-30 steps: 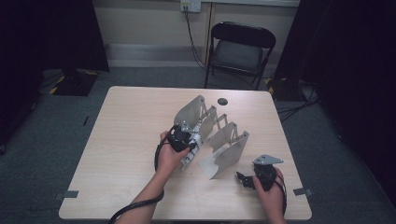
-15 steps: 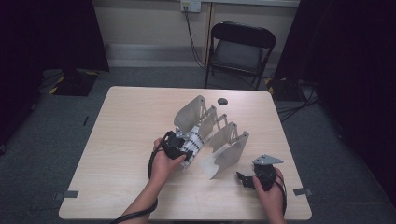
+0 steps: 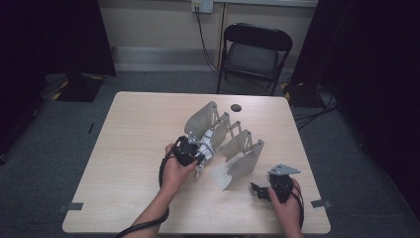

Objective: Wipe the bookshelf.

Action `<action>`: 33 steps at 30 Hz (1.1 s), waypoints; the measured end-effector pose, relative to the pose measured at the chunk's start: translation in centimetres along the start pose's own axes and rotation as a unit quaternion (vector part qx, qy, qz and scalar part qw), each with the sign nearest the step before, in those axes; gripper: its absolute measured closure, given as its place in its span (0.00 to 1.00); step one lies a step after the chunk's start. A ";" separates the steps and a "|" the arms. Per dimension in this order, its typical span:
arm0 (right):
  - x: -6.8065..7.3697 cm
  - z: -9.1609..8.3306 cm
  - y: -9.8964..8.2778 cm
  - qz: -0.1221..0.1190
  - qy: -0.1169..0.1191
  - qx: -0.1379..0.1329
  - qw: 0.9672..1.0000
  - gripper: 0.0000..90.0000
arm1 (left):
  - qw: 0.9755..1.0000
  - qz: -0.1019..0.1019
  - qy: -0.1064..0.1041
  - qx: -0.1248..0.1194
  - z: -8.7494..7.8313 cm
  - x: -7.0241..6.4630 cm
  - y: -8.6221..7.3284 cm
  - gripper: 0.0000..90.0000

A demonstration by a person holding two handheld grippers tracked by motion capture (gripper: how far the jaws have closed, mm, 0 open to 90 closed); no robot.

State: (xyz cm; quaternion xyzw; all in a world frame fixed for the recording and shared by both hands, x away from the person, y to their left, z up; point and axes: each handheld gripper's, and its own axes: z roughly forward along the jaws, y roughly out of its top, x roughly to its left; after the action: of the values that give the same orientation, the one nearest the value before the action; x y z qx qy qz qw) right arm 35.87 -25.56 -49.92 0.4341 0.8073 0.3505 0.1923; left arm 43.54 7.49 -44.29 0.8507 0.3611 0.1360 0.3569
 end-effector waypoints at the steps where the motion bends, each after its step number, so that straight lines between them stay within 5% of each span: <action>1: 0.0 0.0 0.0 0.000 0.000 0.000 1.000 0.14 | 1.000 0.001 0.004 -0.009 -0.5 0.0 0.6 0.85; 8: 0.0 0.0 0.0 0.000 0.000 0.000 1.000 0.14 | 0.998 0.013 0.021 -0.052 -3.6 0.7 4.1 0.85; 17: 0.0 0.0 0.0 0.000 0.000 0.000 1.000 0.14 | 0.995 0.016 0.019 -0.093 -5.5 0.5 6.1 0.85; 23: 0.0 0.0 0.0 -0.001 0.000 0.000 1.000 0.14 | 0.997 0.028 0.013 -0.073 -4.4 0.6 5.6 0.85; 33: 0.0 0.0 0.0 0.000 0.000 0.000 1.000 0.14 | 0.999 0.016 0.000 -0.032 -0.9 0.8 3.2 0.85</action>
State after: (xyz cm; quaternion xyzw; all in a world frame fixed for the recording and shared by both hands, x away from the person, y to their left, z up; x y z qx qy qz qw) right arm 35.87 -25.56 -49.93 0.4341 0.8073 0.3505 0.1922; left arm 45.30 7.02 -41.40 0.8444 0.3431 0.1534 0.3817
